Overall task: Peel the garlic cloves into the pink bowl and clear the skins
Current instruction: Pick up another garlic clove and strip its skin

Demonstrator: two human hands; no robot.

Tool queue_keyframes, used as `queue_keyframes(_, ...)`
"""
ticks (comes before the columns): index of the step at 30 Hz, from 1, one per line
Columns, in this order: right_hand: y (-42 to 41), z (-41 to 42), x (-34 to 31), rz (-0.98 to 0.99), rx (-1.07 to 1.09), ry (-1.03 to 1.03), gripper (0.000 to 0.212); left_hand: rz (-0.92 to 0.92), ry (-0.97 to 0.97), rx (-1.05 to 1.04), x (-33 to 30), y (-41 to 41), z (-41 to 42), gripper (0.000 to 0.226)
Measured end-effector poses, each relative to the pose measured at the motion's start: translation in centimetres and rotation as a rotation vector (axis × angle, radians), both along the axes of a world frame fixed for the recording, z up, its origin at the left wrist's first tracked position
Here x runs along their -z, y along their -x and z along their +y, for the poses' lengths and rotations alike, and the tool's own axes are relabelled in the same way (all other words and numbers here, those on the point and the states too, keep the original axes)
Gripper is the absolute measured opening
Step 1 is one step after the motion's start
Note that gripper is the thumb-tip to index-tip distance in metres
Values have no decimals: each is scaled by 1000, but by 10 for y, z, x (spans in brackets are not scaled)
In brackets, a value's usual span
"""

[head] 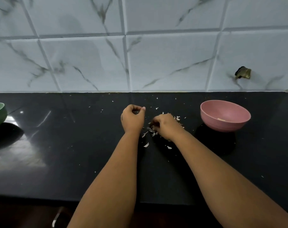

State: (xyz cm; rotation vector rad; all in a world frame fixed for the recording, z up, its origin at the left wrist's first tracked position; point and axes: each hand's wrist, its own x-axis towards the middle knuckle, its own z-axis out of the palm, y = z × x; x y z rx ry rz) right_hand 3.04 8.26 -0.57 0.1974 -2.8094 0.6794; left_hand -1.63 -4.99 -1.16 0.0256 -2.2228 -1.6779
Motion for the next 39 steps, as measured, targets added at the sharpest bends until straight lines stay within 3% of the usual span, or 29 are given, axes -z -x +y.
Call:
queue_keyframes(5, 7, 7, 8, -24, 51, 14, 32, -46, -63, 20, 2, 3, 2, 16)
queue_keyframes(7, 8, 14, 8, 8, 75, 92, 25, -39, -64, 50, 3, 5, 2, 16)
queue_keyframes(14, 3, 38, 5, 36, 139, 750, 7, -76, -107, 450, 8, -6, 34, 8)
queue_keyframes(18, 3, 36, 4, 61, 120, 923, 10, -127, -284, 549, 8, -6, 35, 7)
queue_keyframes(25, 0, 35, -1, 137, 111, 974, 19, -58, -238, 475, 7, -8, 34, 8)
queue_keyframes(32, 3, 39, -2, 98, 190, 1038, 2, -28, -314, 519, 5, -6, 36, 9)
queue_keyframes(34, 4, 41, -3, 139, 195, 1025, 3, 16, -214, 508, 7, -4, 36, 1)
queue_keyframes(36, 5, 43, -4, 184, 178, 965, 5, 73, -79, 484, 9, -3, 38, 8)
queue_keyframes(39, 6, 43, -4, 237, 143, 861, 15, 108, -54, 462, 10, -3, 40, 8)
